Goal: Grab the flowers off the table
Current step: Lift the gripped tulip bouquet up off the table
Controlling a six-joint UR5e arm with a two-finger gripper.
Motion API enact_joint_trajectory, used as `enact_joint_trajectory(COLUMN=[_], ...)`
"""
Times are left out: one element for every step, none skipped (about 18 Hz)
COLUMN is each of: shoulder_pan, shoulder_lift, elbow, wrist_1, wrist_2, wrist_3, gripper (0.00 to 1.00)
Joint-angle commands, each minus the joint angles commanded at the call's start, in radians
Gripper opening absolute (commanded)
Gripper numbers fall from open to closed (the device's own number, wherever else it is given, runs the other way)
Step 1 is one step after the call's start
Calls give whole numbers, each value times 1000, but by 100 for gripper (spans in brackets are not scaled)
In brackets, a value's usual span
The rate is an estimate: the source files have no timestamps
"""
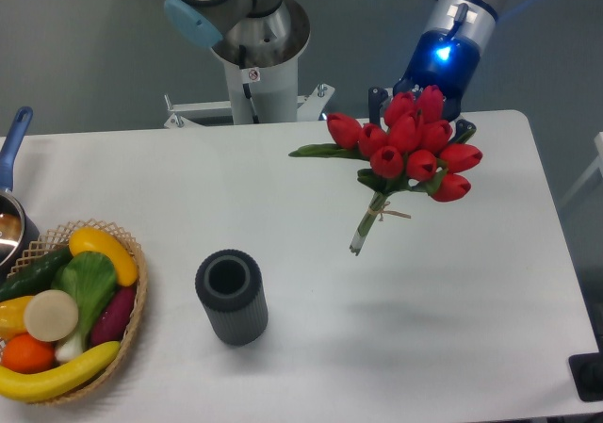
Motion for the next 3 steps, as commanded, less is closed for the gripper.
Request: enact_joint_trajectory(shoulder_pan=[2,2,2], shoulder_lift=[0,0,0], elbow=[-2,-2,0], wrist_1=[-2,0,0], wrist_2=[0,0,0], wrist_3=[2,2,2], gripper=[38,38,38])
